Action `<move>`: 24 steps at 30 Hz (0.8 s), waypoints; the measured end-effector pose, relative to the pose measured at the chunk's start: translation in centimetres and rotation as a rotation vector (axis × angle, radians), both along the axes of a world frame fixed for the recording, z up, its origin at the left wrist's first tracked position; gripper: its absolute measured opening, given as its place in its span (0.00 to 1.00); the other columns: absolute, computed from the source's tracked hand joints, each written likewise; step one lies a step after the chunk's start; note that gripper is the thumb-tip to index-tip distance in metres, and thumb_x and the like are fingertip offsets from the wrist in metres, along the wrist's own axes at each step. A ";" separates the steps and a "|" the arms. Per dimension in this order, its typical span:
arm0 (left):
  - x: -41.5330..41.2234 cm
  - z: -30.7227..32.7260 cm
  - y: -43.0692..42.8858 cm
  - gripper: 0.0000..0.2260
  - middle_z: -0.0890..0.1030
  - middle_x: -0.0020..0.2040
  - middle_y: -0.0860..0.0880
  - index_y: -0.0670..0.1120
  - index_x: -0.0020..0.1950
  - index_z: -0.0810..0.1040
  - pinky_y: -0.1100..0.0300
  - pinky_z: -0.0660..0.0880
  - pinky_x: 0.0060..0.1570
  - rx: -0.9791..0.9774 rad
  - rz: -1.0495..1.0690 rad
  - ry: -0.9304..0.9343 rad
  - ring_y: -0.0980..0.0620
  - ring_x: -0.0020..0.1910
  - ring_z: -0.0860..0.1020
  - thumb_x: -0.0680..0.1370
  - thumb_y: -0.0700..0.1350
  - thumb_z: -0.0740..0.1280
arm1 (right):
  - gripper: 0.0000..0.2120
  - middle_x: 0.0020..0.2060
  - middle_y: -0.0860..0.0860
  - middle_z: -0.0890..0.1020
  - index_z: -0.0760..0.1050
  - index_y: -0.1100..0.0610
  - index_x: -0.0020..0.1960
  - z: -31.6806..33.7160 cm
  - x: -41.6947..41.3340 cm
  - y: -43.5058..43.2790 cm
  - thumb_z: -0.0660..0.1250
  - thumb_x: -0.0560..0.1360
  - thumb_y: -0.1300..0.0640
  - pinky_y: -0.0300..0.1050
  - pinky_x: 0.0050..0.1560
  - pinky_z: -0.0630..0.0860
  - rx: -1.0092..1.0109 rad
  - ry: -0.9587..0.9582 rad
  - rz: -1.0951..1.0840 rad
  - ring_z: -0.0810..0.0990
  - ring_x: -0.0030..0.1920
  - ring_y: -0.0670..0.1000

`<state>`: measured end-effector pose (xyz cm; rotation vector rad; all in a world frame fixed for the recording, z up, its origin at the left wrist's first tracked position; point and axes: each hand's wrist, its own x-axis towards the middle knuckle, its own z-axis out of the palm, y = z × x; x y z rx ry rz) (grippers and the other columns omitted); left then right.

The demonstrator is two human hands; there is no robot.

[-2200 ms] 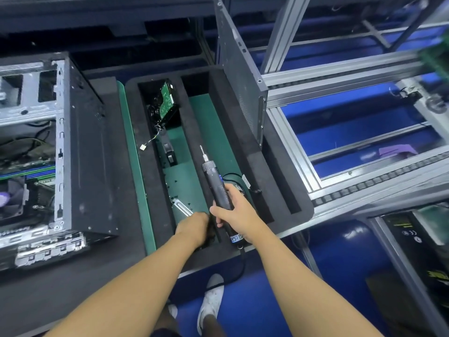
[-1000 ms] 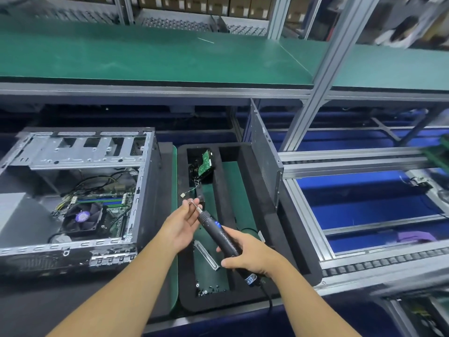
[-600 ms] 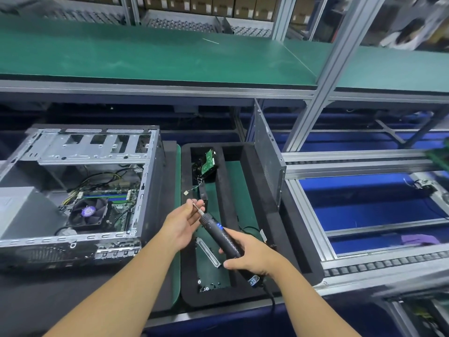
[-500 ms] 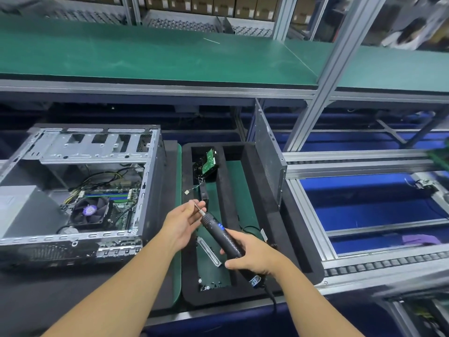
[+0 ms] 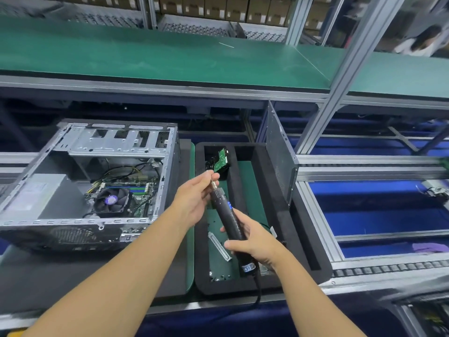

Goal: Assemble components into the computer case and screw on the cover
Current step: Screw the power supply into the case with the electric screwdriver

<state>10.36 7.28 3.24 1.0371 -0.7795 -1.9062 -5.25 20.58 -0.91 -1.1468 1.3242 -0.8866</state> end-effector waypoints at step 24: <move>37.5 2.4 -6.5 0.27 0.59 0.80 0.47 0.44 0.77 0.64 0.46 0.64 0.71 -0.931 -0.393 -1.626 0.46 0.77 0.61 0.83 0.58 0.54 | 0.31 0.50 0.54 0.81 0.72 0.56 0.71 4.1 31.6 1.3 0.78 0.70 0.59 0.51 0.40 0.82 -0.065 -0.347 -0.196 0.79 0.42 0.53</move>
